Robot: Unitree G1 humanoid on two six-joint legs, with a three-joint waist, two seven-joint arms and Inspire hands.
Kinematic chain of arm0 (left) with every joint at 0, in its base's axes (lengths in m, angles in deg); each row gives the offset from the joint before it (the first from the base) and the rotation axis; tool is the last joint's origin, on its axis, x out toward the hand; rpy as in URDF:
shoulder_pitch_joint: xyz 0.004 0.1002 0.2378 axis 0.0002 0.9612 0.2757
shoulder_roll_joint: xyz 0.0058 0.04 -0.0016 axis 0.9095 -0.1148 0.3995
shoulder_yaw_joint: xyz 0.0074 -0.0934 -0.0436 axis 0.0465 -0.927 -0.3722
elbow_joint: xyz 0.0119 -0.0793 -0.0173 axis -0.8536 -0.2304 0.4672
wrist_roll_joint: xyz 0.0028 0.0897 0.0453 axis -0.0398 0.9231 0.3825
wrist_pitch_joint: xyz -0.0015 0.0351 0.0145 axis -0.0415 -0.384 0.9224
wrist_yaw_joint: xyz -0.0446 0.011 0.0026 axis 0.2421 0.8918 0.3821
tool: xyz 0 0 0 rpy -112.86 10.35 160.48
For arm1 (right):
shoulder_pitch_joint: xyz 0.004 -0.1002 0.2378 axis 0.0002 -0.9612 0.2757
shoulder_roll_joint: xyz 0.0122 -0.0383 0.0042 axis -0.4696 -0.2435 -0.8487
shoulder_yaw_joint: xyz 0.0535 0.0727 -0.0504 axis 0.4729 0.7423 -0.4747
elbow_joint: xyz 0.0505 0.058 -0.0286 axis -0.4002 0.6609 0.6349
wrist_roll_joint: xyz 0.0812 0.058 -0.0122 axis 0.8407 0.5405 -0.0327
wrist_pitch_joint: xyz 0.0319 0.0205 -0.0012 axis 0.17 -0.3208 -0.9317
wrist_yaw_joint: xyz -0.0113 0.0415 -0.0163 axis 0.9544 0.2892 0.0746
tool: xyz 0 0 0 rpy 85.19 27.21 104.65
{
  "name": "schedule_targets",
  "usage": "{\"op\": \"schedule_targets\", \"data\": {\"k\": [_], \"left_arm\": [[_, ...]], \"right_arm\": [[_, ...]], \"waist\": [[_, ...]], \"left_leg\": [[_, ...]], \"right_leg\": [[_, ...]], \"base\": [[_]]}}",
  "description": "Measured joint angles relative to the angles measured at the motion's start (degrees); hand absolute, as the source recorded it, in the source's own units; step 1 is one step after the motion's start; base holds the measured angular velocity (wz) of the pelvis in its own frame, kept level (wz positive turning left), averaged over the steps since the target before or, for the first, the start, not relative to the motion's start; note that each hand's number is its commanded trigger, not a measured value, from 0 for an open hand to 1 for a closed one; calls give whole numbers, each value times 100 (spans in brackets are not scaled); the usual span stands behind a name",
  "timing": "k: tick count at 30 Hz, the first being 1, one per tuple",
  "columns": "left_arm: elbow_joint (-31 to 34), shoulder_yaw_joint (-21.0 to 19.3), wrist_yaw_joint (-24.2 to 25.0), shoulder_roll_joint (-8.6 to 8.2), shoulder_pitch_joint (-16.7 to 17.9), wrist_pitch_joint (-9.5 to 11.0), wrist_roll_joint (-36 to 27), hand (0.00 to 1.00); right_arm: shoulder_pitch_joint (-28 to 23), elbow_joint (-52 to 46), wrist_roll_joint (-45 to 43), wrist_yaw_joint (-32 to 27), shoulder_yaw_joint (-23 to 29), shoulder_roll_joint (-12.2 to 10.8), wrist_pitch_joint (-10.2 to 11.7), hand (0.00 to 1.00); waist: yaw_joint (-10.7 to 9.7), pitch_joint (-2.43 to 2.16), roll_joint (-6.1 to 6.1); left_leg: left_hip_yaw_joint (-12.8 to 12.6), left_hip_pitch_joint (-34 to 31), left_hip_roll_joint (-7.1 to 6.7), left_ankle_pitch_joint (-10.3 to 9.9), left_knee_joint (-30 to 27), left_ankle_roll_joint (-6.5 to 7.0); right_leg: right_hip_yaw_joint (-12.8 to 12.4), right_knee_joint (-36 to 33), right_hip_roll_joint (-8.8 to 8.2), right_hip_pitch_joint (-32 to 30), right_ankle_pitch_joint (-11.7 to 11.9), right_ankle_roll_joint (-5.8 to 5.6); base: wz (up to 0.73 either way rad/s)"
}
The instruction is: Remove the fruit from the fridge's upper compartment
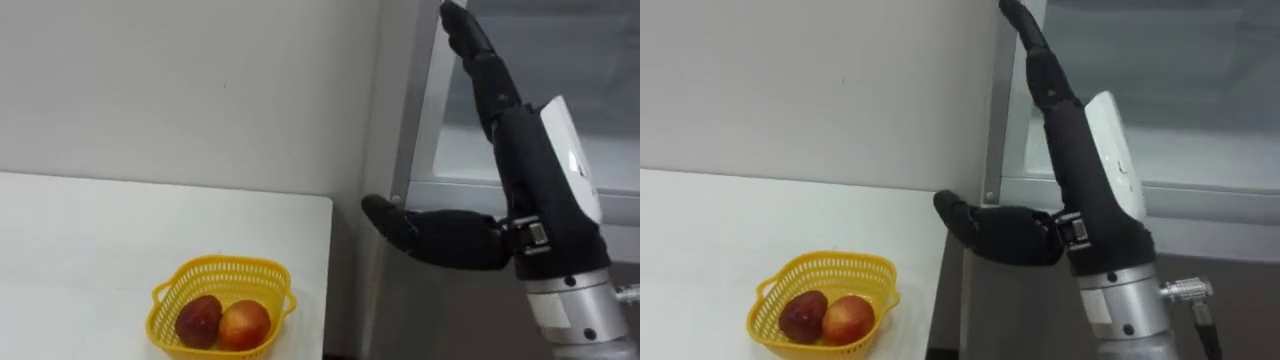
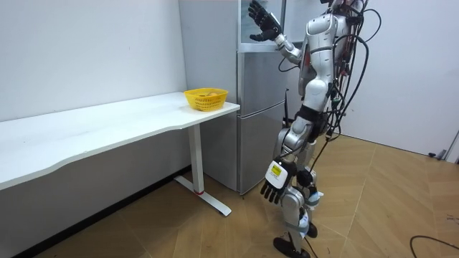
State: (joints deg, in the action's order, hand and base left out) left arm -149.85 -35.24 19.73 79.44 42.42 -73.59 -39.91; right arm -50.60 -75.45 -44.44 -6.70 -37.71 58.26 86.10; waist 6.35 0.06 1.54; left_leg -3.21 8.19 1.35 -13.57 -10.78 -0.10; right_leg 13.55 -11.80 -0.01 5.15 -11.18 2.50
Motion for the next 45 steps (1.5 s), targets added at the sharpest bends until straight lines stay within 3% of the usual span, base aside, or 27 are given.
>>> {"op": "schedule_targets", "data": {"k": [4,9,19,24,28,31,35,40,45], "left_arm": [[-143,8,-5,-158,-34,4,-100,0],[-370,11,-38,-226,-65,41,-104,0],[-462,65,-238,-229,-67,117,-111,0],[-476,180,-229,-268,-38,107,-109,0],[-469,185,-230,-318,-39,103,-111,0],[-459,171,-234,-318,-56,112,-117,0],[-457,179,-236,-361,-51,113,-119,0],[-318,163,-243,-365,-47,105,-114,0],[-310,163,-334,-367,-28,100,-118,0]], "right_arm": [[-466,-83,16,-131,180,-103,100,0],[-957,-84,207,-226,196,-299,130,0],[-1490,-70,802,-695,225,-474,137,0],[-1767,-39,943,-872,420,-559,147,0],[-1966,55,1360,-1036,452,-564,180,0],[-1999,329,1615,-1096,522,-564,182,0],[-2198,654,1960,-1227,720,-570,180,0],[-2236,1241,2968,-1433,904,-642,176,0],[-2360,1524,3372,-1633,948,-706,182,0]], "waist": [[-47,-10,-168],[-176,-38,-294],[-303,-19,-226],[-355,-18,-288],[-495,-37,-359],[-613,-26,-366],[-651,-13,-330],[-684,-28,-282],[-743,-40,-251]], "left_leg": [[-126,-16,22,0,6,0],[-267,-59,28,0,9,0],[-365,48,31,1,14,0],[-456,5,43,1,12,0],[-466,13,44,1,12,0],[-469,29,50,1,12,-1],[-469,29,49,1,13,-1],[-504,11,49,1,13,0],[-513,9,48,1,12,-1]], "right_leg": [[-122,3,22,-41,45,14],[-300,-27,45,-147,44,13],[-422,4,96,-98,47,13],[-518,-5,99,-208,53,10],[-543,-4,101,-218,60,11],[-554,1,108,-212,63,16],[-554,3,110,-218,62,17],[-554,11,108,-236,62,17],[-553,26,113,-222,61,16]], "base": [[-13],[-18],[-5],[-7],[-5],[-6],[-3],[0],[0]]}}
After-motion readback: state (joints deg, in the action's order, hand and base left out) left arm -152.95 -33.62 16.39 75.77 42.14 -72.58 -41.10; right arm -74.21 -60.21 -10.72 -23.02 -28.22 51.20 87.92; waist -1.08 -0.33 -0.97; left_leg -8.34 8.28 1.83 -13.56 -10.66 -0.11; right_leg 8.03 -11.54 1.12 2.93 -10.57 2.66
